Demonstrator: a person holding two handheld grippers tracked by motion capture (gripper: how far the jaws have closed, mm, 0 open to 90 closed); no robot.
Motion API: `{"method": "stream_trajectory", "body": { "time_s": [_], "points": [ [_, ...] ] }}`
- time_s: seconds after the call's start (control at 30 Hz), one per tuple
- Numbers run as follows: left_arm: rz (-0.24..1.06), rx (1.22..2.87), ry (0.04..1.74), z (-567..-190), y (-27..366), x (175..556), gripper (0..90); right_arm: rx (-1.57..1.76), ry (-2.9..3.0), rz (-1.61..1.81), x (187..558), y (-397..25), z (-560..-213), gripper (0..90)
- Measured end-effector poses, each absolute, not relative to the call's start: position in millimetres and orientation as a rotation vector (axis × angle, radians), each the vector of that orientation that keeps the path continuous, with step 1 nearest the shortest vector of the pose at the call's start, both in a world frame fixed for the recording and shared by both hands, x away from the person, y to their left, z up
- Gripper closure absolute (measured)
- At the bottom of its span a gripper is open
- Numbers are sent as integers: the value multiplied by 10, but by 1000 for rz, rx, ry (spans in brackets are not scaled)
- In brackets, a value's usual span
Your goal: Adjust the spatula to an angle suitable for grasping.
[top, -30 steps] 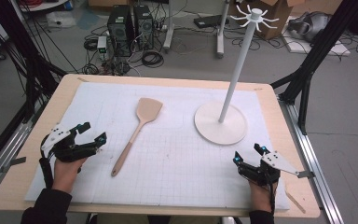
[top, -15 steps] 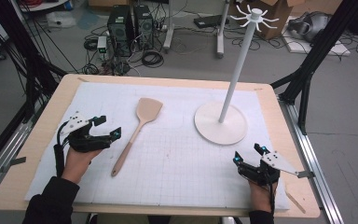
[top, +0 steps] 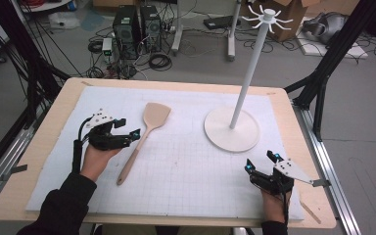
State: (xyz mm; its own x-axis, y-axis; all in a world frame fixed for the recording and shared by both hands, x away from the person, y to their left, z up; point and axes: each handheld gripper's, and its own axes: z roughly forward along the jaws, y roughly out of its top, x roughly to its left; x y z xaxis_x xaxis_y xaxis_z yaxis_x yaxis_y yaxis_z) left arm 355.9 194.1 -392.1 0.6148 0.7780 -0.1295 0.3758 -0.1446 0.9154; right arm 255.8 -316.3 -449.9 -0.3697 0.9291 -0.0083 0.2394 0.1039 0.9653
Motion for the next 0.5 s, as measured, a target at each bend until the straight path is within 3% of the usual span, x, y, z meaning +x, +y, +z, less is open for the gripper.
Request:
{"method": "stream_trajectory", "body": {
  "time_s": [0.5],
  "points": [
    [382, 1919, 1094, -4140, 1664, 3893, 372, 1145, 1711, 1301, 2561, -3164, -4499, 164]
  ]
}}
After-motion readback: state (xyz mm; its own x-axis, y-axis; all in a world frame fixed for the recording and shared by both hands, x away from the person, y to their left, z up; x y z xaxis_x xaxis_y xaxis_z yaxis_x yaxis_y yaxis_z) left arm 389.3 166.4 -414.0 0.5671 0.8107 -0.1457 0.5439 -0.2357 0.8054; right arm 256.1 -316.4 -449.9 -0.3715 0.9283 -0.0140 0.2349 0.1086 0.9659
